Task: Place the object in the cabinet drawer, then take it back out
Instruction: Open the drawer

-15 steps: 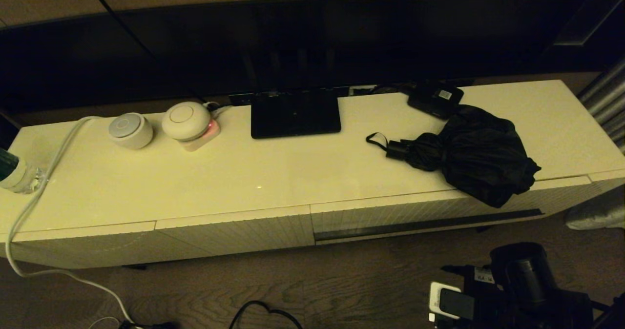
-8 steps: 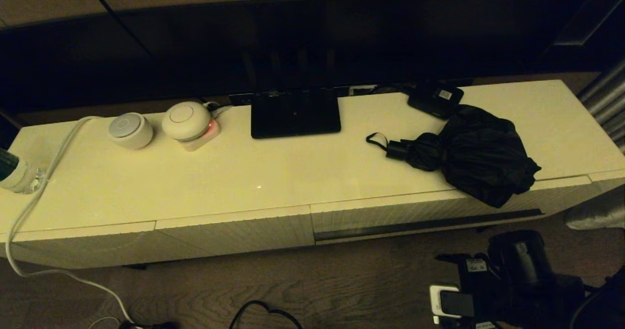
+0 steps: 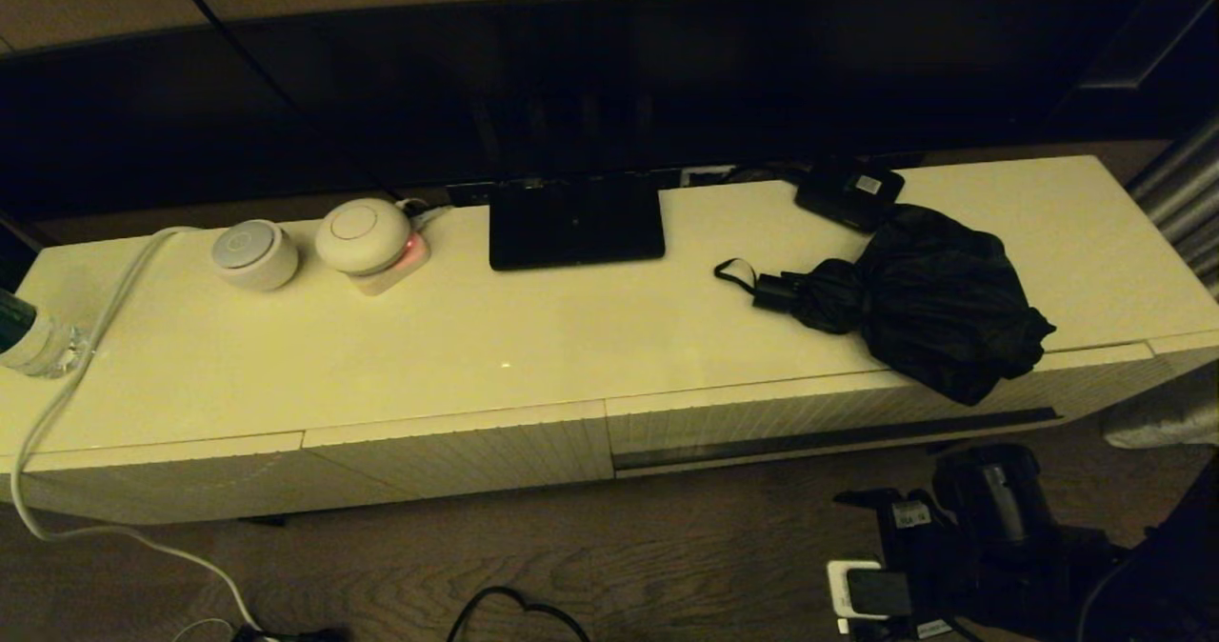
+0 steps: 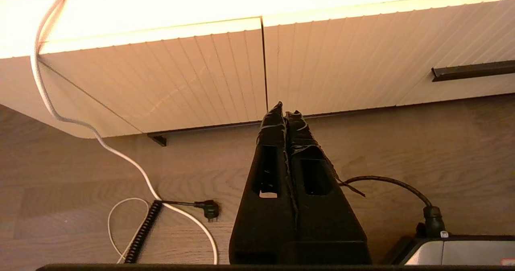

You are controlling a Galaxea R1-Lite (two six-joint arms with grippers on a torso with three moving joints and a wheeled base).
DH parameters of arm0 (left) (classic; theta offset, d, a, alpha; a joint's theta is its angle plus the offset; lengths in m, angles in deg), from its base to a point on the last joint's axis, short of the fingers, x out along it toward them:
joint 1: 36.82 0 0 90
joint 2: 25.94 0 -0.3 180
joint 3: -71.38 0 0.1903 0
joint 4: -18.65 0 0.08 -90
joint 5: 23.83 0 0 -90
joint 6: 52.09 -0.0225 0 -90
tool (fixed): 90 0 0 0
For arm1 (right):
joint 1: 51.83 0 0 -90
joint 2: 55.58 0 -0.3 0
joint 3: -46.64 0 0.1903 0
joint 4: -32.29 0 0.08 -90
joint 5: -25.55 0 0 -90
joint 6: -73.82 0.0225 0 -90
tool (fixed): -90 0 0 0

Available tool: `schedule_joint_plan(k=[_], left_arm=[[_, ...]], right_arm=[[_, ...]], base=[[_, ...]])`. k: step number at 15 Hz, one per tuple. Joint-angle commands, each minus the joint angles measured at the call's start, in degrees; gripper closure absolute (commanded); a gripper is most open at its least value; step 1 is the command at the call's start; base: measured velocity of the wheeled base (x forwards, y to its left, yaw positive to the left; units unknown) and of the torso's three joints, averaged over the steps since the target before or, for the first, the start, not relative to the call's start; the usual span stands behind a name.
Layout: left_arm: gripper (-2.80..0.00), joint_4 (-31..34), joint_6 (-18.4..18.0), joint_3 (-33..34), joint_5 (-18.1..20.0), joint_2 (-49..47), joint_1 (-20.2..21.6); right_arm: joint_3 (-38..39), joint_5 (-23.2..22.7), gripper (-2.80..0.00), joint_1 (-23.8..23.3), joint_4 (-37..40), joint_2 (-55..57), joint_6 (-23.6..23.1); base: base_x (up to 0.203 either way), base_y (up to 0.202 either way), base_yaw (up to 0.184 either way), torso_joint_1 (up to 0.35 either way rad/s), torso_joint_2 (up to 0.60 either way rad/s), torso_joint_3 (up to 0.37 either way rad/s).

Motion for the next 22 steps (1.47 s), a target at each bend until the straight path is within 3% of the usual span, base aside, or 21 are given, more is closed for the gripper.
schedule_joint_plan(k=[1, 22], left_arm=[[0.0, 0.02, 0.0, 0.18, -0.02, 0.0, 0.02], [0.0, 0.02, 0.0, 0.18, -0.02, 0.0, 0.02]], right_arm=[[-1.46, -0.14, -2.8, 0.0, -0.23, 3.29, -0.54], [-16.61, 0.03, -2.8, -2.91, -1.27, 11.6, -4.59]], base=[[0.0, 0.0, 0.0, 0.0, 0.0, 0.0], [0.0, 0.0, 0.0, 0.0, 0.0, 0.0]])
